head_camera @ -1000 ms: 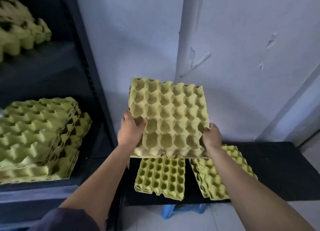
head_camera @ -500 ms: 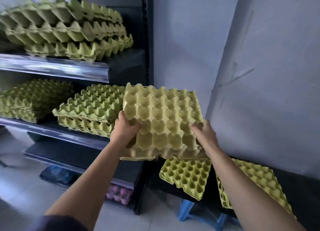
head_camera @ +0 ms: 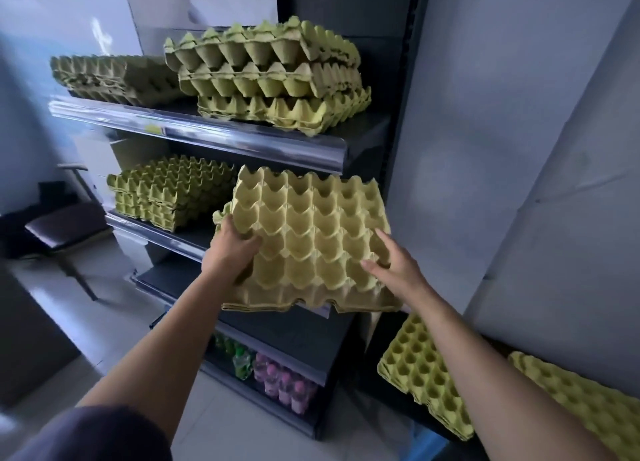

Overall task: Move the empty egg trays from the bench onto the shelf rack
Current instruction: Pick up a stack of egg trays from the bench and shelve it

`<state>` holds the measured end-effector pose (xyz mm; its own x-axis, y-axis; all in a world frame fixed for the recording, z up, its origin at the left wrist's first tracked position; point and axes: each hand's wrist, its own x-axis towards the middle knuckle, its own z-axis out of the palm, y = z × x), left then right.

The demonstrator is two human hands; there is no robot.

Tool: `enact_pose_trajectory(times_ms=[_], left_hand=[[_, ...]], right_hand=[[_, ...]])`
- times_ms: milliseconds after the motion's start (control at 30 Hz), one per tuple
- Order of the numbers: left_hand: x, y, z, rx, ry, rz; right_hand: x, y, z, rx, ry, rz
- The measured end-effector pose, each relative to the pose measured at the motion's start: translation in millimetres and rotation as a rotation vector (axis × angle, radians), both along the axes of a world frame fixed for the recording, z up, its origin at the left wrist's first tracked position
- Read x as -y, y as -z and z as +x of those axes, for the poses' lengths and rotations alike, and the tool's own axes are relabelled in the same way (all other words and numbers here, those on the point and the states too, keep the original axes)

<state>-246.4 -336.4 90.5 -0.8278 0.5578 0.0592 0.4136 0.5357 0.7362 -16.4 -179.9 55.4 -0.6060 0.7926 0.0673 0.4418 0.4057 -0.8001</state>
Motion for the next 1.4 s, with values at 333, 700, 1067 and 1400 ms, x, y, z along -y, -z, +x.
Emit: enact_pose_trajectory(times_ms=[333, 700, 1067, 1400], left_hand=[[-0.7, -6.1, -91.4, -0.515, 0.126, -0.123], [-49.9, 23.3, -116.1, -0.986, 0.551, -0.219], [-103.3, 46.5, -151.2, -0.794, 0.551, -0.259], [-88.4, 49.0, -146.9, -0.706, 0.584, -0.33]], right_hand=[[35.7, 7.2, -115.3, -0.196, 0.224, 0.103], [11.0, -8.9, -192.4, -0.224, 0.516, 0.115], [-29.7, 9.0, -214.1, -0.119, 0.386, 0.212], [-12.4, 35.6, -210.9, 0.07, 0.346, 0.376]])
